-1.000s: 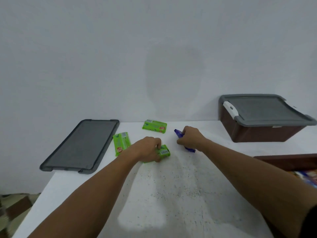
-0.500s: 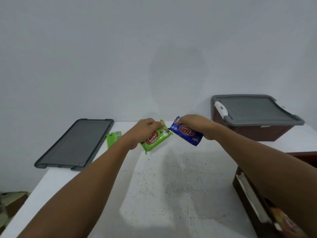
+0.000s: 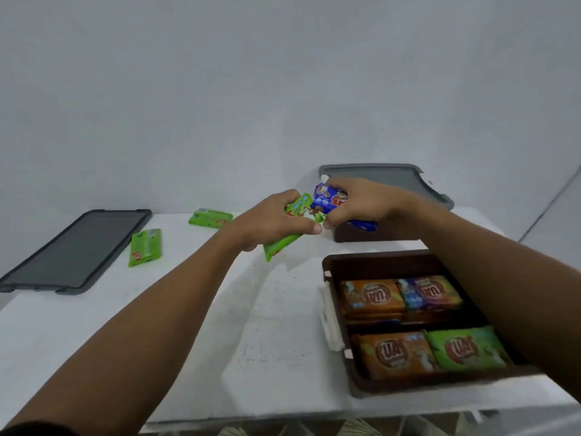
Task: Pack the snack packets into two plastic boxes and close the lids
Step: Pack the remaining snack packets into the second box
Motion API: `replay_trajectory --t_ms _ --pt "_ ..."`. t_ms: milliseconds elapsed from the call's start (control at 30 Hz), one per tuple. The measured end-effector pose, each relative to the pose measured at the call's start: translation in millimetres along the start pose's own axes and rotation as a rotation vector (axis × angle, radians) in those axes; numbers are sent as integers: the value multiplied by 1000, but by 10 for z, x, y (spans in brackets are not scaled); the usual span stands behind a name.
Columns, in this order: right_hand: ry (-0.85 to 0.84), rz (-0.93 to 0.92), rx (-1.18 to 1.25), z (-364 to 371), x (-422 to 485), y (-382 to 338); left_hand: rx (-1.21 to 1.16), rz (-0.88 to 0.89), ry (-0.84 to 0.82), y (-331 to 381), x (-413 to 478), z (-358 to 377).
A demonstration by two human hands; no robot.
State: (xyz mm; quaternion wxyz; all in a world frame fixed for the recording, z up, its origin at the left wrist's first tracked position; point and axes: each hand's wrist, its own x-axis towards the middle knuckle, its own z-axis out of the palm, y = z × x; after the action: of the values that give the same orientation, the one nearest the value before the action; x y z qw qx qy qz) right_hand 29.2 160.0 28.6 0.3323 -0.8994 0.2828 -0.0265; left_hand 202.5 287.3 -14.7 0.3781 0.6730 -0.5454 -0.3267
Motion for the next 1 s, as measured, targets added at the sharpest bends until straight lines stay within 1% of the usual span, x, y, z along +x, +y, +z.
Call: replay_trajectory --t_ms 100,200,267,400,467,600,733,867,1000 --pt "12 -27 34 -170 -353 241 29 38 -9 243 35 354" --pt "32 -39 -22 -227 -661 505 110 52 -39 394 52 708" --pt "59 -52 -82 -228 -847 699 217 70 -52 449 52 939" --pt "43 -84 -122 -146 -1149 1097 481 166 -43 490 46 1326" --pt "54 -77 -207 -67 -1214 1294 607 202 -52 477 38 1454" --pt "98 -60 -335 123 -1302 1609 695 212 -24 408 -31 1621" --pt "123 -91 -432 228 -1319 1707 816 229 24 338 -108 1751" --pt "135 -113 -454 245 -1292 1709 792 199 55 348 -140 1772" --pt "124 -175 -485 253 -1303 1674 939 232 63 347 -132 1815"
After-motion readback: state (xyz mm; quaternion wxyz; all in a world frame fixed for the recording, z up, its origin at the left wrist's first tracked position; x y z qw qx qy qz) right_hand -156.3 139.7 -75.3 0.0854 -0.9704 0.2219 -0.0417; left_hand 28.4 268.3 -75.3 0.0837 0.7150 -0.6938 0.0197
